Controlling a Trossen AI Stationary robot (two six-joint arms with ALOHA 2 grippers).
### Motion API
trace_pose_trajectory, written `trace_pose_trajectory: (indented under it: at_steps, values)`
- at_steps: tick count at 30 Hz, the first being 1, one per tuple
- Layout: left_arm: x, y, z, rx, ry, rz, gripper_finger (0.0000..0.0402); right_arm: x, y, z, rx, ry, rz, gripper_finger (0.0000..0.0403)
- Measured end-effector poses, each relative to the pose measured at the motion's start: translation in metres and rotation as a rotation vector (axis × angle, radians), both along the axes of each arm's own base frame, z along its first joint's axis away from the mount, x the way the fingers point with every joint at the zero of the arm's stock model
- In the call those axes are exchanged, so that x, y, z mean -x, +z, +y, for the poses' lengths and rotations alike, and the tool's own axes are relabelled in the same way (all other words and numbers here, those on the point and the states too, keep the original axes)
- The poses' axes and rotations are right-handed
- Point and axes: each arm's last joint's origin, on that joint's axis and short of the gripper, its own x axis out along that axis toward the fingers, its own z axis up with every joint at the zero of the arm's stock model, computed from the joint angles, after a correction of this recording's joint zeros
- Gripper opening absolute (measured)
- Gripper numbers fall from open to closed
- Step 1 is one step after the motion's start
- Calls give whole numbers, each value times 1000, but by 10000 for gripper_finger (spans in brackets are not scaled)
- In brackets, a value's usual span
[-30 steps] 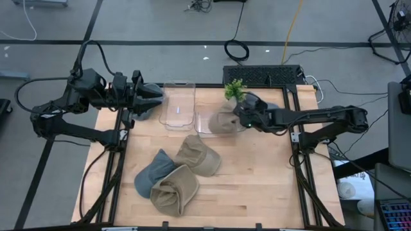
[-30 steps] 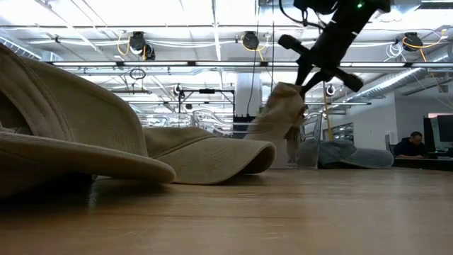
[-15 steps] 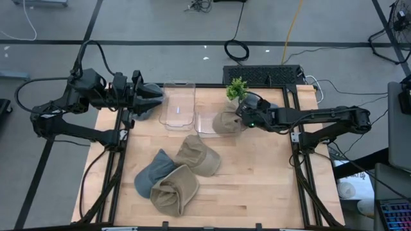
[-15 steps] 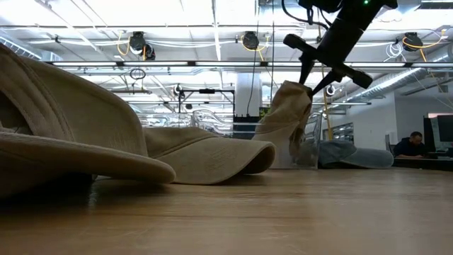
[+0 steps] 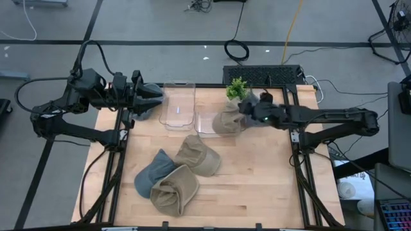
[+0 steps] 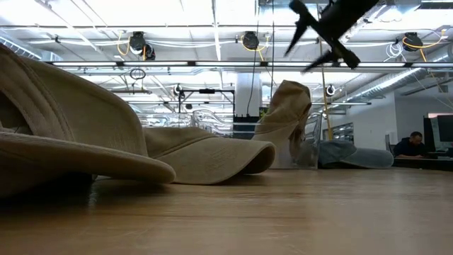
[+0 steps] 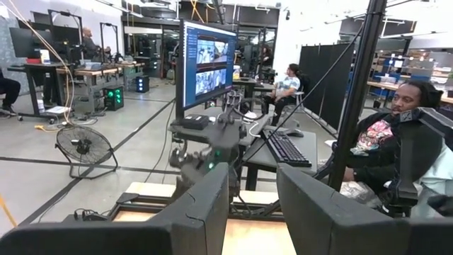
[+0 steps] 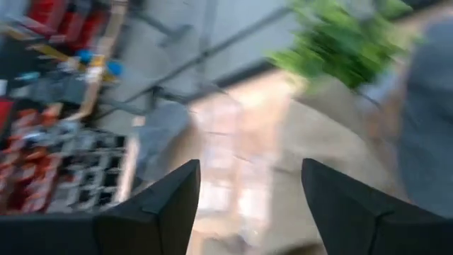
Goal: Pick & Place hat
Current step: Put the top brown cap into the right transparent bin
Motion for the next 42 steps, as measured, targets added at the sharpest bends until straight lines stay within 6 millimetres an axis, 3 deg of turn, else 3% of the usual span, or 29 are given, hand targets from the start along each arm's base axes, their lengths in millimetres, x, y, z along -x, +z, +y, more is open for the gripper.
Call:
trace_pose_trajectory:
  at_steps: [10, 21, 32, 42]
  values:
    - [0, 0, 0, 22, 8, -4, 127, 7, 38, 0, 365, 162, -38, 198]
    - [0, 1, 2, 132, 44, -9, 127, 7, 69, 2, 830, 290, 21, 196]
    - [0, 1, 4, 311, 124, -26, 127, 6, 83, 7, 1185, 437, 75, 196]
    - [1, 1, 6, 424, 185, -46, 127, 5, 87, 28, 1508, 540, 239, 196]
